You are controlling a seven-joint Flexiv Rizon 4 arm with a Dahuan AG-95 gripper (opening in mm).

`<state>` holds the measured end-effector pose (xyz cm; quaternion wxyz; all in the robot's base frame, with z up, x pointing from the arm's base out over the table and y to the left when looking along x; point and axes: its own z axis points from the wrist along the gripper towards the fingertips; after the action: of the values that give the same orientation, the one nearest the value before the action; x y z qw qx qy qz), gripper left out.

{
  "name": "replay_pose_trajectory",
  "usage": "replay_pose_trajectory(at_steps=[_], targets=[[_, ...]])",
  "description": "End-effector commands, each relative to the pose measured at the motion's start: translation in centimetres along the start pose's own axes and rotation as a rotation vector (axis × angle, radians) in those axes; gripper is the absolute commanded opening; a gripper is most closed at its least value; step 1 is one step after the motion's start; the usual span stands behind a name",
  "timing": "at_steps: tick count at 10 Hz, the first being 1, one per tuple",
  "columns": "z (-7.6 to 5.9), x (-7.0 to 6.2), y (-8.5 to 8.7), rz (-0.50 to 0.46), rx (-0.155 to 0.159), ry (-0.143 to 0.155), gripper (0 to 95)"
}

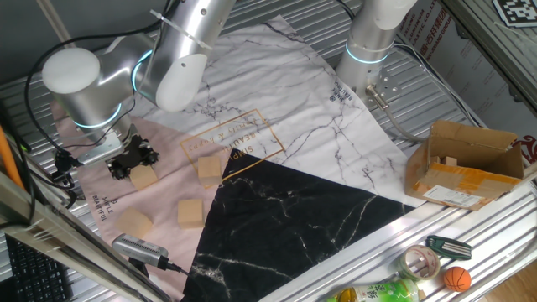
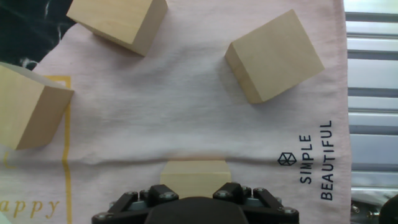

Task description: Stack the blocks into a pyramid shape

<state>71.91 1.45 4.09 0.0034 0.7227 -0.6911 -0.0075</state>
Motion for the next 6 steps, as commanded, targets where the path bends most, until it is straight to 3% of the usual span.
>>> replay_pose_trajectory(at_steps=[1,2,3,6], targets=[[0.01,0.01,0.08,-0.001,-0.004,0.009,38.0],[0.01,0.01,0.08,0.001,-0.010,0.007,38.0],[-0.03,0.00,0.09,-0.003,0.002,0.006,57.0],[-0.03,0.00,0.09,0.000,-0.009,0.006,57.0]])
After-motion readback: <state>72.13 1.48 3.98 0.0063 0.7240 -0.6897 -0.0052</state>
